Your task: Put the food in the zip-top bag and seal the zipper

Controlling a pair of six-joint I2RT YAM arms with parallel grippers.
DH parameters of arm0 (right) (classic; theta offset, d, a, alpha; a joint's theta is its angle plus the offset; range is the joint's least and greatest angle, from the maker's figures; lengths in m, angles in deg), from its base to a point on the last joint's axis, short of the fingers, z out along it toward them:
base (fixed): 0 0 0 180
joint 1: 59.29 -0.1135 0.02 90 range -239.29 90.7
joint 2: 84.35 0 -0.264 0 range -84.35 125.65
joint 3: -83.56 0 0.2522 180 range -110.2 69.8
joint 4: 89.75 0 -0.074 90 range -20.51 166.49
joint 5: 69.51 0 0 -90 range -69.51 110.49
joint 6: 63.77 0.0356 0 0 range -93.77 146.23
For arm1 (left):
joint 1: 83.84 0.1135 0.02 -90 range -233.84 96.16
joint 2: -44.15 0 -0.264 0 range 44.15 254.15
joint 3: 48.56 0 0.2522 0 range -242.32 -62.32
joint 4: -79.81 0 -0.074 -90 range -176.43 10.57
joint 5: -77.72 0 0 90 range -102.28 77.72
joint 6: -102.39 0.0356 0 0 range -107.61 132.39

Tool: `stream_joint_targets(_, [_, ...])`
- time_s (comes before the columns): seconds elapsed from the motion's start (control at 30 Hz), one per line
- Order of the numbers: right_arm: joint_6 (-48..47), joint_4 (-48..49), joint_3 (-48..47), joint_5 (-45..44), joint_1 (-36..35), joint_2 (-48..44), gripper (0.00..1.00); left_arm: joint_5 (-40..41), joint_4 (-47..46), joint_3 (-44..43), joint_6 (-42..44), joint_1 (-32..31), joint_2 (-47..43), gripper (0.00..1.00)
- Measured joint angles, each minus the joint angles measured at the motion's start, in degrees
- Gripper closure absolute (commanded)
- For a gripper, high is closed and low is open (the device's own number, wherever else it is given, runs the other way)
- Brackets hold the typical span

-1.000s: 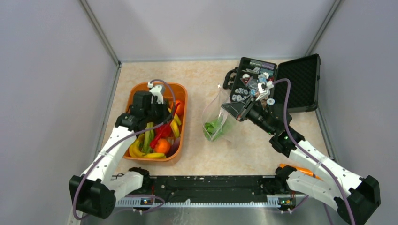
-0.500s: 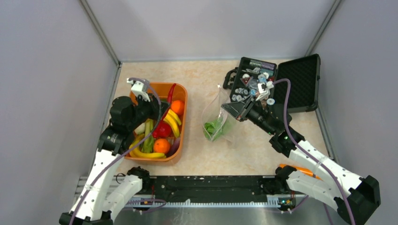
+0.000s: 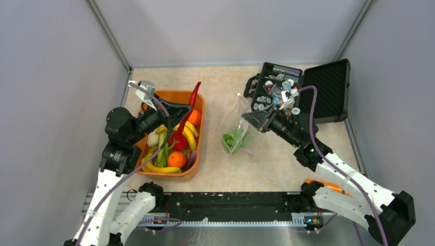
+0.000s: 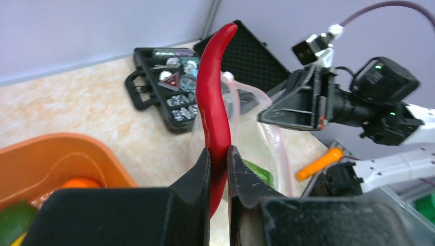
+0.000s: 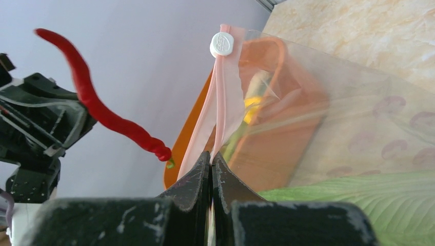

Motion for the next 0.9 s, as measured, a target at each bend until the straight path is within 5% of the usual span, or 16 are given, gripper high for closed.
stream_joint_targets(0.2, [0.15, 0.68, 0.09, -0.02, 0.00, 0.09, 1.00, -8.35, 0.31, -4.79, 1.62, -0.61, 4.02, 1.00])
stream_joint_targets(0.4, [-0.04, 0.90, 0.13, -0.33, 0.00, 0.37, 1.00, -10.99, 10.99, -8.44, 5.55, -3.15, 10.12, 1.00])
stream_joint_targets(0.9, [-7.98, -6.54, -5.16, -7.78, -5.84, 4.98, 1.00, -1.92, 33.73, -16.46, 13.20, -15.58, 22.18, 1.00])
